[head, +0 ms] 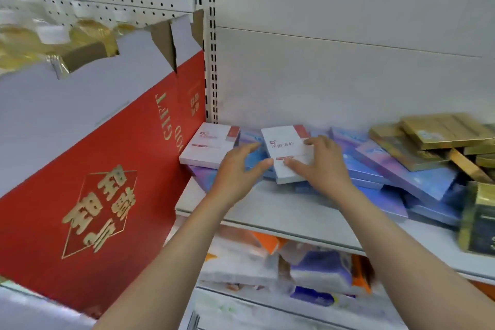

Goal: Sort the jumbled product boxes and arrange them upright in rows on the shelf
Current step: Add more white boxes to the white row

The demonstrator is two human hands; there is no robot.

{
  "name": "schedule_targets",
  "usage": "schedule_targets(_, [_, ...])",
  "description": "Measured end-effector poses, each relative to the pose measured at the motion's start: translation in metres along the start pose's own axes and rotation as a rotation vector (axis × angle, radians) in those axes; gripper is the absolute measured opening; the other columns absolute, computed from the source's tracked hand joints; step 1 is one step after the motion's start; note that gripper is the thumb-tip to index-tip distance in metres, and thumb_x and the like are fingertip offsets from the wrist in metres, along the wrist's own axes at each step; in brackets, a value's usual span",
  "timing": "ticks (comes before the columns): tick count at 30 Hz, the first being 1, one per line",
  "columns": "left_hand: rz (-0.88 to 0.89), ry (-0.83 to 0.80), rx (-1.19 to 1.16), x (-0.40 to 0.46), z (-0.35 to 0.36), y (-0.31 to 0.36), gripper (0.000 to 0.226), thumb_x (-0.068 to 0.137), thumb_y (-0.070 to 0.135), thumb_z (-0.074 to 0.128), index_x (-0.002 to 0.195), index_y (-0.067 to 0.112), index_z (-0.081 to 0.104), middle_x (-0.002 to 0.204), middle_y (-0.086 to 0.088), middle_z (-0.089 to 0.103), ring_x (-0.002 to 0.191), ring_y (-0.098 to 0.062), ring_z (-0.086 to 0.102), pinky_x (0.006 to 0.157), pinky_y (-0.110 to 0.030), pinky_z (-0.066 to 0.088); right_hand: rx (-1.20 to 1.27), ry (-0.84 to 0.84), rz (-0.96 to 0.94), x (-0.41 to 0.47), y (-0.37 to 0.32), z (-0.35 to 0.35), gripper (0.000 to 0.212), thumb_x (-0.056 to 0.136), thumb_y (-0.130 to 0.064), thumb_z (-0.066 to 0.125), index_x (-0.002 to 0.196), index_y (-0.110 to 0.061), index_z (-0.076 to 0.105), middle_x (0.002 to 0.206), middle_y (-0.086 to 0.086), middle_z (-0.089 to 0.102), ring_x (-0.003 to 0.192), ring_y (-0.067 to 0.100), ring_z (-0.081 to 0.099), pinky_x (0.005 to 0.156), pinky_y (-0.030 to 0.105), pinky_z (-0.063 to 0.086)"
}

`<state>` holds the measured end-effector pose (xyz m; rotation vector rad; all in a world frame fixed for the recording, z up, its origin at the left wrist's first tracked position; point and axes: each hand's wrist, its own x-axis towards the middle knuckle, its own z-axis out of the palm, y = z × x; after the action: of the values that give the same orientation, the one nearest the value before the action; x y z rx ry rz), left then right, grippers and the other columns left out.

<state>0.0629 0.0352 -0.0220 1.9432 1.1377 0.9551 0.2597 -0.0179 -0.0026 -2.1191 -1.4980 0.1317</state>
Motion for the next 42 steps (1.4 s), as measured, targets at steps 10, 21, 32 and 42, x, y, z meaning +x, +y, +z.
schedule_targets(10, [0.03, 0.147, 0.226, 0.025, -0.012, -0.032, 0.052, 0.095, 0.052, 0.047, 0.141, 0.027, 0.048, 0.153, 0.003, 0.038, 0.149, -0.016, 0.01, 0.116, -0.03, 0.01, 0.4, -0.241, 0.262, 0.04, -0.001, -0.011, 0.046, 0.066, -0.027, 0.091, 0.104, -0.015, 0.067, 0.107, 0.0, 0.074, 0.093, 0.018, 0.07, 0.076, 0.034, 0.057])
schedule_targets(21, [-0.092, 0.29, 0.651, -0.011, -0.038, -0.06, 0.039, 0.094, 0.057, 0.043, 0.109, 0.032, 0.07, 0.116, 0.008, 0.067, 0.106, -0.021, 0.049, 0.091, -0.035, 0.035, 0.918, -0.228, 0.15, 0.063, -0.031, 0.004, 0.022, 0.082, -0.017, 0.079, 0.1, -0.007, 0.071, 0.096, 0.008, 0.077, 0.085, 0.024, 0.075, 0.078, 0.036, 0.06])
schedule_targets(32, [-0.359, 0.486, 0.344, -0.05, -0.038, -0.059, 0.065, 0.076, 0.055, 0.071, 0.132, 0.028, 0.05, 0.13, 0.005, 0.047, 0.118, -0.02, 0.039, 0.095, -0.033, 0.037, 0.963, -0.308, 0.106, 0.057, -0.039, 0.025, 0.023, 0.08, -0.018, 0.081, 0.099, -0.008, 0.073, 0.093, 0.007, 0.077, 0.087, 0.025, 0.075, 0.079, 0.038, 0.059])
schedule_targets(42, [-0.588, 0.312, 0.308, -0.058, -0.047, -0.042, 0.108, 0.063, 0.051, 0.084, 0.145, 0.012, 0.025, 0.13, -0.012, 0.047, 0.121, -0.032, 0.046, 0.096, -0.04, 0.037, 0.932, -0.176, 0.075, 0.028, -0.022, 0.014, 0.032, 0.073, -0.017, 0.086, 0.099, -0.02, 0.066, 0.089, 0.0, 0.076, 0.076, 0.014, 0.075, 0.063, 0.026, 0.059])
